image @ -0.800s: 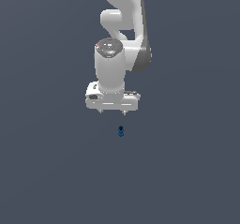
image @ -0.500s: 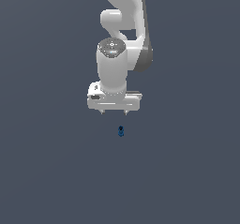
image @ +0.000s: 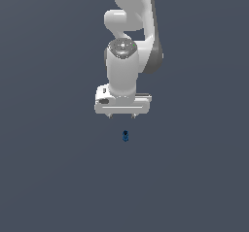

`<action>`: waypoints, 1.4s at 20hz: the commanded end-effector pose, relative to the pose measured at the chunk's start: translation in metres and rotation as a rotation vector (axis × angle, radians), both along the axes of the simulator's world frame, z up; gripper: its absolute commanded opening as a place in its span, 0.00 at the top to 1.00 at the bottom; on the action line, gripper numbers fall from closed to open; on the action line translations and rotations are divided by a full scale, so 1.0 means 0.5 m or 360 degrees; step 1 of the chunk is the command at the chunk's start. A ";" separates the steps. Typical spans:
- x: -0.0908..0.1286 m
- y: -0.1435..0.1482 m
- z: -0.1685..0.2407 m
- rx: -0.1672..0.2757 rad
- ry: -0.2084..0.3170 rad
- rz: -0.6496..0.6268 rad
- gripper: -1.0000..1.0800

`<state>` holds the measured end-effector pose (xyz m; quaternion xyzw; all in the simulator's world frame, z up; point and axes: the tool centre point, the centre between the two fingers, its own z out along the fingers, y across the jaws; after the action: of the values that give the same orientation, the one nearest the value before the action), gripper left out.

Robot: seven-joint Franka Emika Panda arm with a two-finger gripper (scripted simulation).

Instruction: Pick up the object and move it to a goal position.

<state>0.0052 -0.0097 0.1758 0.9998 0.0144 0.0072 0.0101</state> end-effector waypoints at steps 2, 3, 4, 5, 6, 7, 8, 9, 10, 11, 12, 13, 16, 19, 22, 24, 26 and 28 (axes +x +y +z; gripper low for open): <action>0.002 0.001 -0.006 0.0003 0.0001 -0.0032 0.04; 0.002 0.002 -0.008 0.0004 0.0001 -0.0047 0.04; 0.003 0.002 -0.011 0.0005 0.0001 -0.0064 0.04; 0.004 0.003 -0.015 0.0007 0.0001 -0.0084 0.04; 0.006 0.004 -0.018 0.0009 0.0002 -0.0106 0.04; 0.007 0.005 -0.023 0.0010 0.0002 -0.0131 0.04; 0.008 0.006 -0.027 0.0012 0.0003 -0.0157 0.04; 0.010 0.007 -0.032 0.0014 0.0003 -0.0185 0.04; 0.011 0.008 -0.037 0.0016 0.0003 -0.0216 0.04; 0.013 0.009 -0.043 0.0018 0.0004 -0.0249 0.04; 0.014 0.010 -0.049 0.0021 0.0005 -0.0285 0.04; 0.016 0.011 -0.055 0.0023 0.0005 -0.0322 0.04; 0.022 0.015 -0.077 0.0029 0.0007 -0.0449 0.04; 0.027 0.020 -0.100 0.0033 0.0009 -0.0581 0.04; 0.031 0.023 -0.120 0.0036 0.0011 -0.0694 0.04; 0.033 0.025 -0.131 0.0037 0.0012 -0.0759 0.04; 0.035 0.026 -0.141 0.0038 0.0012 -0.0814 0.04; 0.037 0.028 -0.149 0.0038 0.0013 -0.0860 0.04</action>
<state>0.0227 0.0036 0.1043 0.9706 -0.2408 0.0004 -0.0001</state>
